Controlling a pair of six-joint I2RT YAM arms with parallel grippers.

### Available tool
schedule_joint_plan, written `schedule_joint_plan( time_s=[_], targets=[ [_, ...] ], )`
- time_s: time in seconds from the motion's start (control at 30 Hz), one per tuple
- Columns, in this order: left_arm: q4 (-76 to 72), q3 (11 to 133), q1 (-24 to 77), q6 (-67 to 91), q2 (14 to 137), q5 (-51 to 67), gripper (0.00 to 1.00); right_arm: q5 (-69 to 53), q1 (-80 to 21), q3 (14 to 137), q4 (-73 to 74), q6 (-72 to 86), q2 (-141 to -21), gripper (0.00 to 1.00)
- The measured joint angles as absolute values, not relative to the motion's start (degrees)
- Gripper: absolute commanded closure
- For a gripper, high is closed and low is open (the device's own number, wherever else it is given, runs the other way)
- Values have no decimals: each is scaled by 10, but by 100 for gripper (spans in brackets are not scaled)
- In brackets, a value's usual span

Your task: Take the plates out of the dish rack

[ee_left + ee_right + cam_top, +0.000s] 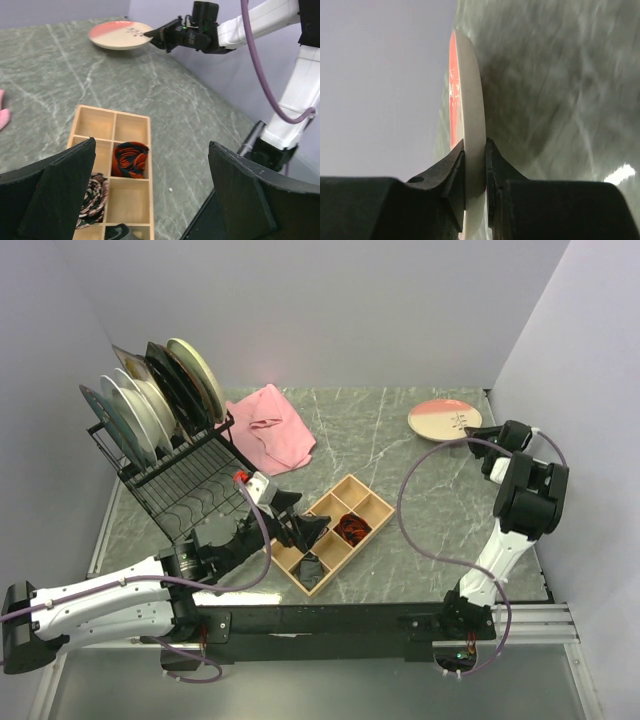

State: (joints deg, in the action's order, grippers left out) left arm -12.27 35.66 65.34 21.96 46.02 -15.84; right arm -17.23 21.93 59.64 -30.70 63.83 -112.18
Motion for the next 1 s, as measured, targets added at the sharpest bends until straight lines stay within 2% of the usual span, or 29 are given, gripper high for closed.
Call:
schedule_joint_plan(
  time_s=[0.23,0.3,0.43,0.67,0.83,1.0],
  targets=[
    [-118,345,655,219,457,-205,1,-138,224,733,-280,636,-1221,100],
    [-125,342,655,219,456,-206,1,-135,225,770,-282,639,-1248,90],
    [-126,340,655,220,456,-212,0,-126,227,810,-269,638,-1281,85],
    [-135,320,655,223,426,-218,1,-121,224,874,-226,644,-1320,55],
    [-143,309,655,225,404,-225,1,-109,219,882,-181,647,-1319,48],
    [-144,304,655,233,388,-230,1,-86,214,884,-86,646,-1310,46]
  ],
)
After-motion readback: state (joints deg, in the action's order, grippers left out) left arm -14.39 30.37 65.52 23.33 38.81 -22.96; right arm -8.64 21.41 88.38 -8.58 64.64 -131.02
